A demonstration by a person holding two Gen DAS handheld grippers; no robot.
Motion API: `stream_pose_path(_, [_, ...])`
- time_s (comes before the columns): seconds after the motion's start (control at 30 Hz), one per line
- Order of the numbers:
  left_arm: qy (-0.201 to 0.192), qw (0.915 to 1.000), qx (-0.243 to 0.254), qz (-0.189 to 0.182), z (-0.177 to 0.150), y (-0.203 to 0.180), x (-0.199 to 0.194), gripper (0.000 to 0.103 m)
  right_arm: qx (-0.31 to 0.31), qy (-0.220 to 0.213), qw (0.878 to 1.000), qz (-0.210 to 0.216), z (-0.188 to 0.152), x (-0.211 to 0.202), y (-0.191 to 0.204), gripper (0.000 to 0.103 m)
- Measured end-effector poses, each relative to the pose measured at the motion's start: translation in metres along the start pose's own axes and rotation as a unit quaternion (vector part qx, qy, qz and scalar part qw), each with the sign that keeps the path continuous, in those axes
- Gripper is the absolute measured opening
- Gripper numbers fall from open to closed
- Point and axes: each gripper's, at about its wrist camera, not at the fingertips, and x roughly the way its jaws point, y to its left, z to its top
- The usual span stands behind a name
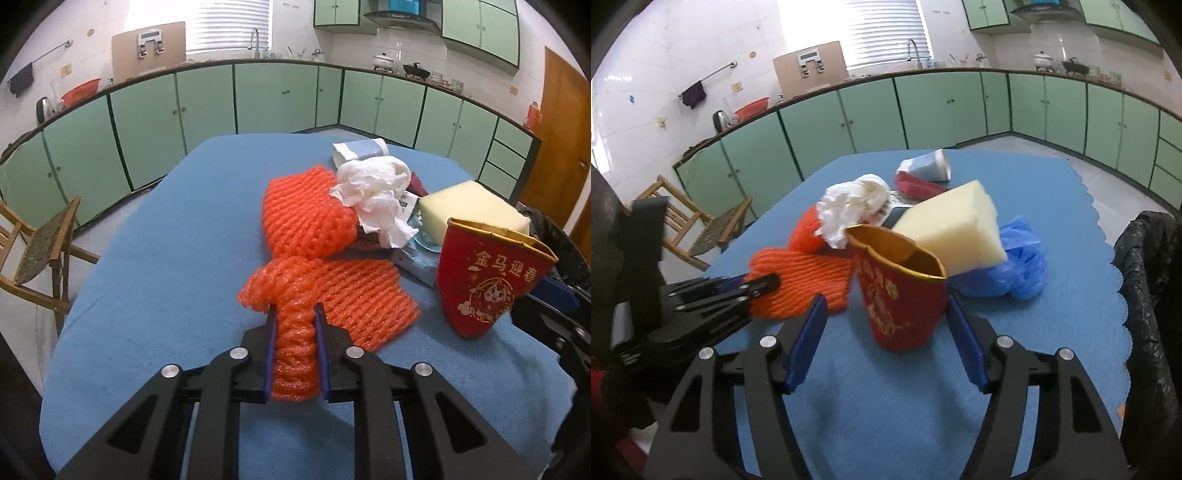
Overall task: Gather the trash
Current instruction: 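Grasp the orange foam net with the left tool while the right tool grasps the red cup, then carry the net and cup over the bin and open both tools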
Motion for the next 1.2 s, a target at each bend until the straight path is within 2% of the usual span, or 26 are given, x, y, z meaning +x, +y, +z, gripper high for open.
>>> stream_pose_path(0.13, [0.002, 1.0, 0.0, 0.002, -0.002, -0.011, 0.0, 0.019, -0.004, -0.009, 1.0, -0.011, 0.008, 0.008, -0.003, 0.064])
stream_pose_path(0.2, [0.003, 1.0, 0.001, 0.002, -0.003, -0.012, 0.0, 0.019, -0.003, -0.004, 1.0, -0.008, 0.012, 0.016, -0.006, 0.052])
stream_pose_path(0.27, [0.004, 1.0, 0.002, 0.001, -0.003, -0.012, 0.001, 0.019, -0.002, 0.013, 1.0, 0.008, 0.013, 0.023, -0.006, 0.029])
stream_pose_path(0.37, [0.002, 1.0, 0.003, -0.002, -0.002, -0.011, -0.001, 0.019, -0.005, 0.018, 1.0, 0.014, 0.007, 0.02, -0.001, 0.024])
stream_pose_path(0.47, [-0.006, 0.9999, 0.006, -0.009, 0.001, -0.013, -0.008, 0.018, -0.022, 0.006, 1.0, 0.006, 0.007, 0.004, 0.005, 0.022])
stream_pose_path(0.83, [-0.065, 0.9963, 0.02, -0.052, 0.025, -0.034, -0.06, 0.017, 0.022, -0.07, 0.997, -0.003, 0.035, -0.067, -0.012, 0.021])
stream_pose_path(1.0, [-0.085, 0.994, 0.023, -0.065, 0.039, -0.043, -0.079, 0.017, 0.032, -0.09, 0.995, -0.027, 0.041, -0.091, -0.025, 0.021])
stream_pose_path(1.2, [-0.105, 0.9892, 0.031, -0.098, 0.053, -0.063, -0.098, 0.017, 0.04, -0.119, 0.991, -0.056, 0.046, -0.119, -0.043, 0.021])
